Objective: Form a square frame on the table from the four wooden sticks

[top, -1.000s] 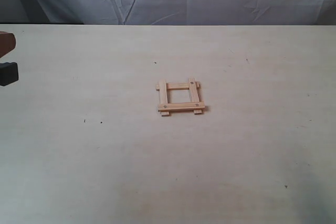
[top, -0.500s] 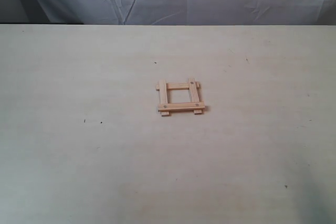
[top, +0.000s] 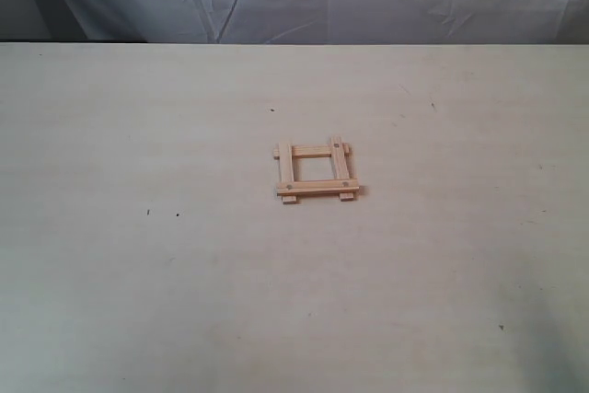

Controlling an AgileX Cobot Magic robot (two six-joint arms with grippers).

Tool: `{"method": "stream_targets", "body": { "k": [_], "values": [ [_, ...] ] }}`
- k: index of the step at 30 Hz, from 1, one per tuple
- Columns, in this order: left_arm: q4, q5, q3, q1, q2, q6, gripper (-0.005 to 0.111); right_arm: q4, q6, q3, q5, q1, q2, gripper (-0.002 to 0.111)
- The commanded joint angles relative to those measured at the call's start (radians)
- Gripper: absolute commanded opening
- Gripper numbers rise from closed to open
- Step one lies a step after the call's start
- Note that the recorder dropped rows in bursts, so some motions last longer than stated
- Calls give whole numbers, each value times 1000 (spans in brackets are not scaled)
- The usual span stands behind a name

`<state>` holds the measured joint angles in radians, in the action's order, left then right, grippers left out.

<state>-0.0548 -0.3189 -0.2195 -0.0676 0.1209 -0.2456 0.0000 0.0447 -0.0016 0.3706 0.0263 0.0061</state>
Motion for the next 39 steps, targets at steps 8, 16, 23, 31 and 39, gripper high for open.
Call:
{"method": "stream_targets", "body": {
  "k": [8, 16, 23, 31, 39],
  "values": [
    [-19, -11, 144, -36, -121, 11, 0, -6, 1, 2, -14, -6, -6, 0],
    [15, -70, 174, -35, -121, 11, 0, -6, 1, 2, -14, -6, -6, 0],
    [76, -31, 219, -35, -121, 138, 0, -6, 1, 2, -14, -6, -6, 0],
    [72, -20, 219, -35, -121, 185, 0, -6, 1, 2, -14, -6, -6, 0],
    [72, -17, 219, -35, -121, 209, 0, -6, 1, 2, -14, -6, -6, 0]
  ]
}}
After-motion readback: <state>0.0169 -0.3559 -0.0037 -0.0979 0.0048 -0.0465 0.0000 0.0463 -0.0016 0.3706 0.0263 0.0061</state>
